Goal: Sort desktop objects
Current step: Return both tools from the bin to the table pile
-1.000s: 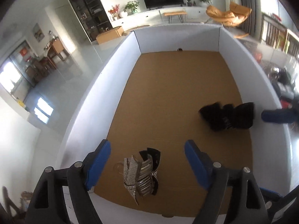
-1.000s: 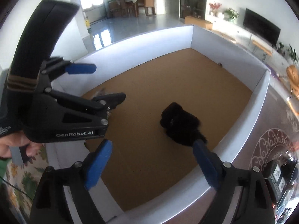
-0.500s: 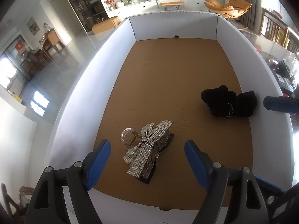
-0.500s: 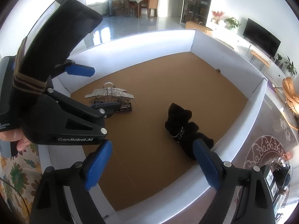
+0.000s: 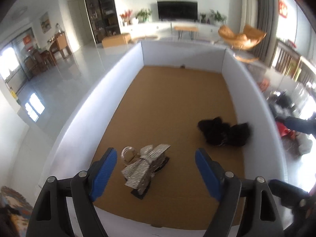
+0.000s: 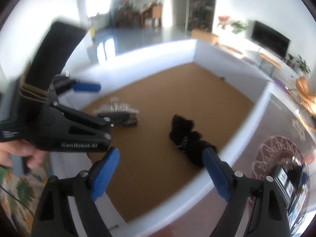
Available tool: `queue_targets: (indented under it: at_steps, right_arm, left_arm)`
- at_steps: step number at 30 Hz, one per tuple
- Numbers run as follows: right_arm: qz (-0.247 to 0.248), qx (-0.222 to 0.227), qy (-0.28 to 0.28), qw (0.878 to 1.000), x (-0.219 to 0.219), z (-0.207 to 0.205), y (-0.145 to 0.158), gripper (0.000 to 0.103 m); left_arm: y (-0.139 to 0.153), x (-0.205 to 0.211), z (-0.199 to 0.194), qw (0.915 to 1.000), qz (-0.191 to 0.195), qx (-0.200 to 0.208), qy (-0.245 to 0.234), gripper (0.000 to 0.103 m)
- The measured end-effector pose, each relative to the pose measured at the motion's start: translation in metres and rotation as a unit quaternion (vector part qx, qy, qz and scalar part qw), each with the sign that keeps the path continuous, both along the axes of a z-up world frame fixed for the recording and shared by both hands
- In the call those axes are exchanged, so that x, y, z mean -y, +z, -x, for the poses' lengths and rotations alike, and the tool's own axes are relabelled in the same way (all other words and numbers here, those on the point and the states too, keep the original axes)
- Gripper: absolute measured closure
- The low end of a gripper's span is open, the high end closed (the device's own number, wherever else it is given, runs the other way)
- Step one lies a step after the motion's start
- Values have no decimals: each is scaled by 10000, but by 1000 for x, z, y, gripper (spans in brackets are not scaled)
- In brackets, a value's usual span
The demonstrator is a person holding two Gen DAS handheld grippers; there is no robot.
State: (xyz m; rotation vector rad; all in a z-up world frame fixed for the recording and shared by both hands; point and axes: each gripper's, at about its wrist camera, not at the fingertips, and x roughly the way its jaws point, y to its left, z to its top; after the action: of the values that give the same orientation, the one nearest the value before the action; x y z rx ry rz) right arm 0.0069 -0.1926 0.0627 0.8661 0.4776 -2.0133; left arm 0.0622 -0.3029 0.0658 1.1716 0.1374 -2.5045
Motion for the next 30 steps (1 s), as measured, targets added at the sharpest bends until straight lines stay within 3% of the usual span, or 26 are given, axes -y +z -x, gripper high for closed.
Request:
queue_targets:
  at_steps: [3, 6, 8, 9, 10, 14, 17, 22, 28, 30]
  right_arm:
    - [128, -273, -579, 9979, -60, -6, 2, 0]
    - [-91, -333, -1373, 9899, -129, -14, -20, 0]
    - [-370, -221, -2029, 9782, -175, -20, -44, 0]
    - [-420, -86, -2295, 9724, -195, -23, -54, 0]
    - [-424, 74, -2555, 9659, -215, -25, -65, 0]
    - [-568, 361, -3452, 9361, -271, -21, -91, 0]
    - [-578, 404, -3702, 9263, -291, -13, -101, 0]
    - [-419, 539, -3844, 9206, -304, 3, -104, 0]
    - [-432, 577, -3847, 9202, -315, 37, -109, 0]
    - [-435, 577, -3833, 9208, -316, 45, -109, 0]
  left_arm:
    - [17, -28, -13, 9989, 2, -371, -282, 22]
    - [39, -72, -26, 9926, -109, -752, -944, 22]
    - [51, -109, -33, 9836, -236, -947, -1514, 17]
    - [54, -126, -33, 9788, -268, -983, -1775, 6]
    - [55, -148, -35, 9736, -272, -999, -2033, 0]
    - [37, -221, -28, 9564, -286, -756, -2808, 0]
    - [2, -252, -10, 9540, -357, -343, -2956, 0]
    - [-61, -265, 28, 9654, -248, 255, -2582, 0]
    - [-97, -270, 77, 9709, -182, 550, -2325, 0]
    - [-105, -269, 93, 9692, -365, 543, -2375, 0]
